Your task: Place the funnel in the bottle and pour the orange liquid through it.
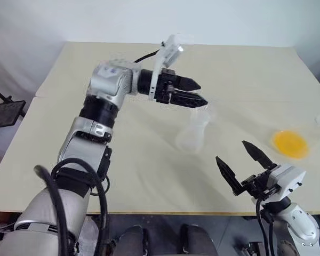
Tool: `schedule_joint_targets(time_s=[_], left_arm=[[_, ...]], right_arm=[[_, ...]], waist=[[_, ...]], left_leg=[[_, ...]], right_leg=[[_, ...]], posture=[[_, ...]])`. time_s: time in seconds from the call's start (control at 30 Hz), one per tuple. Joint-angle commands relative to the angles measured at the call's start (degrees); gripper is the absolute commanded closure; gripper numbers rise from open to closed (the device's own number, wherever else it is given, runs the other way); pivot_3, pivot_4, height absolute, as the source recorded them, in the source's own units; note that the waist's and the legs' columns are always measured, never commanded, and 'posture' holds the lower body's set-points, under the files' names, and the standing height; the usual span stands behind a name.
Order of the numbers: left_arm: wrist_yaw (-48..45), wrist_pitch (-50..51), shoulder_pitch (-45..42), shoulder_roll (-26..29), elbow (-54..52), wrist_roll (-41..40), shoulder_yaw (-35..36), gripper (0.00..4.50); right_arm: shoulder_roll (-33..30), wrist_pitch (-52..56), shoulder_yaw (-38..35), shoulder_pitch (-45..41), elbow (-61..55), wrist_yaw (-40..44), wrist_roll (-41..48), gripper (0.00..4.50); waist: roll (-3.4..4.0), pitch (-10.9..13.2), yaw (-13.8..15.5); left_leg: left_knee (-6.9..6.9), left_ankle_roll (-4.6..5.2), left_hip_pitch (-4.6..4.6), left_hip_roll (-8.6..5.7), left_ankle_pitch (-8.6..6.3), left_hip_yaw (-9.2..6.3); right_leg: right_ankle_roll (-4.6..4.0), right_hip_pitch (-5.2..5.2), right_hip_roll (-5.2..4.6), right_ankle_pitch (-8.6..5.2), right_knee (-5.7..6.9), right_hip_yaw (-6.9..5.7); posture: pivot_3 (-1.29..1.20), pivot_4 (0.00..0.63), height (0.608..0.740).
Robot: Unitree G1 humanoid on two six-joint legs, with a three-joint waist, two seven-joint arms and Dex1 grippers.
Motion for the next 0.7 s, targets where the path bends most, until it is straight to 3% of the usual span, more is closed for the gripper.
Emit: schedule_joint_targets(time_s=[0.03,0.13,0.3,0.53,0.7], left_arm=[[-1.9,-8.9,6.5,2.8,-5.7,-4.1,6.8,0.03],[-2.5,-15.1,14.4,5.0,-9.4,-6.2,11.3,0.03],[-3.7,-22.6,28.0,10.7,-16.0,-3.7,10.4,0.03],[0.7,-22.6,42.3,10.5,-24.8,-6.4,12.1,0.03],[2.8,-20.2,49.1,10.2,-32.4,-7.9,10.5,0.03]], right_arm=[[-1.1,-1.0,-3.6,0.0,-0.8,-0.7,1.4,0.00],[-2.0,-0.2,-7.5,-0.6,-0.5,-2.1,2.7,0.00],[-0.7,-2.5,-17.1,1.8,0.6,-5.3,4.6,0.00],[5.2,-7.9,-29.4,11.1,2.5,-8.5,7.3,0.00],[10.1,-10.1,-32.7,14.2,5.9,-11.3,8.7,0.00]], waist=[[0.00,0.0,-0.2],[0.00,0.0,-0.2],[0.02,0.0,0.4],[0.08,-0.1,0.5],[0.10,-0.1,0.0]], left_leg=[[0.00,0.00,0.04,0.04,0.00,0.00],[0.06,0.01,0.04,0.05,0.00,-0.04],[0.14,0.07,0.04,0.00,-0.04,-0.10],[0.36,0.18,-0.06,-0.05,-0.11,-0.40],[0.29,0.14,0.05,0.02,-0.13,-0.29]], right_leg=[[-0.01,0.00,-0.03,0.00,0.09,0.02],[-0.01,0.00,-0.09,0.00,0.17,0.01],[-0.01,0.03,-0.17,0.00,0.28,0.01],[0.00,0.24,-0.20,0.00,0.25,0.03],[-0.01,0.23,-0.16,-0.01,0.25,0.13]], posture=[[0.00,0.150,0.740],[0.00,0.150,0.740],[0.00,0.150,0.740],[0.00,0.150,0.740],[0.00,0.150,0.740]])
